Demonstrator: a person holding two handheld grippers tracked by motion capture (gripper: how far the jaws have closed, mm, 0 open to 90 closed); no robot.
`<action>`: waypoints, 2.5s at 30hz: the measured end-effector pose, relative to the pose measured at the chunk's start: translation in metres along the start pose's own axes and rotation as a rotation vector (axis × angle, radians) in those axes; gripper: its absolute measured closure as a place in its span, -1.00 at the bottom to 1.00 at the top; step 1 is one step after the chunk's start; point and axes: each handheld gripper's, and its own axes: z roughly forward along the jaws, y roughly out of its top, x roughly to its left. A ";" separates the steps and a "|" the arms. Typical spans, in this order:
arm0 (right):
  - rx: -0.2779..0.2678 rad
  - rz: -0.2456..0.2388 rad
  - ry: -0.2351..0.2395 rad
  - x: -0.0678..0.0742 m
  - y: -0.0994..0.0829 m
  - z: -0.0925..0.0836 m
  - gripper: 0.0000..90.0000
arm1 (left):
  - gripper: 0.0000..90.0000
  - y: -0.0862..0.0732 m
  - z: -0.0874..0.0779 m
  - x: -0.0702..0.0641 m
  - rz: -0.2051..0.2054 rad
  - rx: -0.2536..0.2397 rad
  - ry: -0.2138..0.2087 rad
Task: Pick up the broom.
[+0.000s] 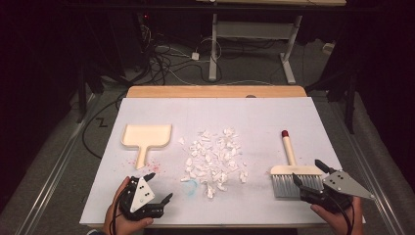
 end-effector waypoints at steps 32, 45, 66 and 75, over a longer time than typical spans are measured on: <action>0.309 0.133 -0.100 -0.030 0.024 0.073 -0.30 | -0.63 0.003 0.011 -0.005 0.052 0.049 -0.026; 0.560 0.275 -0.043 -0.046 0.010 0.150 0.30 | -0.63 -0.002 0.007 -0.004 0.034 0.046 -0.030; 0.410 0.217 0.005 -0.041 0.027 0.124 0.57 | -0.63 0.007 0.015 -0.014 0.064 0.050 -0.070; 0.236 0.176 0.032 -0.034 0.045 0.086 0.57 | -0.61 0.014 0.016 -0.016 0.065 0.027 -0.074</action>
